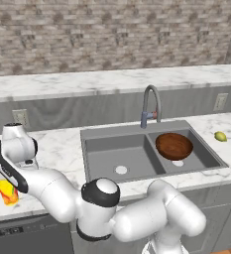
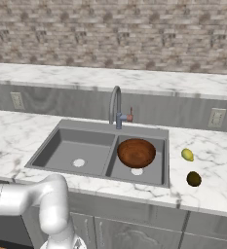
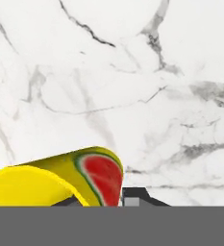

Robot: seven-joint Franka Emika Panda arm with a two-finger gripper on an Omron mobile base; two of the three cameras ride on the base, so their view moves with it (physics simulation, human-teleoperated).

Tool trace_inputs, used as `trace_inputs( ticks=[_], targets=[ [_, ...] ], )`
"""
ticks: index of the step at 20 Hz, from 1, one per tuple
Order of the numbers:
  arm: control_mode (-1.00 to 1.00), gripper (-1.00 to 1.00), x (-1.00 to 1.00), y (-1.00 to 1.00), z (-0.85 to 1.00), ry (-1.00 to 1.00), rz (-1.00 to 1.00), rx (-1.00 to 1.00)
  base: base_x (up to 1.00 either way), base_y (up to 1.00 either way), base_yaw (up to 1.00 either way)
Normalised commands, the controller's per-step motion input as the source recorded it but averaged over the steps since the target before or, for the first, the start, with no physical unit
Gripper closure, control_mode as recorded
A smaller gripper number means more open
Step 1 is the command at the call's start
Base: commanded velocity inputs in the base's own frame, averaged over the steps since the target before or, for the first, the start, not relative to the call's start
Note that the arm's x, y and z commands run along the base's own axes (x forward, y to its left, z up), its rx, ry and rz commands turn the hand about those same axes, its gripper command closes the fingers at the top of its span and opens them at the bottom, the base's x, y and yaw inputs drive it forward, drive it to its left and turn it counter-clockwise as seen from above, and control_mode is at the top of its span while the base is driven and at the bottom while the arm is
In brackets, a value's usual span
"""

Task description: Remove the lemon and avocado from the sink. Then move the bowl and cup from the counter to the sink for washing.

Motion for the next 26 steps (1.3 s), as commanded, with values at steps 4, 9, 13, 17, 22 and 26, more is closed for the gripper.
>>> trace_inputs(
  ticks=[4, 9, 13, 17, 22, 26],
  targets=[
    [-1.0, 1.0, -0.1, -0.08, -0.04, 0.02, 0.0, 0.0, 0.0, 0.0, 0.0],
    [-1.0, 1.0, -0.09, -0.13, 0.0, 0.0, 0.0, 0.0, 0.0, 0.0, 0.0],
    [-1.0, 1.0, -0.09, -0.21, 0.01, 0.0, 0.0, 0.0, 0.0, 0.0, 0.0],
    [-1.0, 1.0, -0.08, -0.29, 0.04, 0.0, 0.0, 0.0, 0.0, 0.0, 0.0],
    [-1.0, 1.0, -0.07, -0.36, 0.13, 0.02, 0.0, 0.0, 0.0, 0.0, 0.0],
    [-1.0, 1.0, -0.05, -0.33, 0.19, 0.02, 0.01, 0.0, 0.0, 0.0, 0.0]
  ],
)
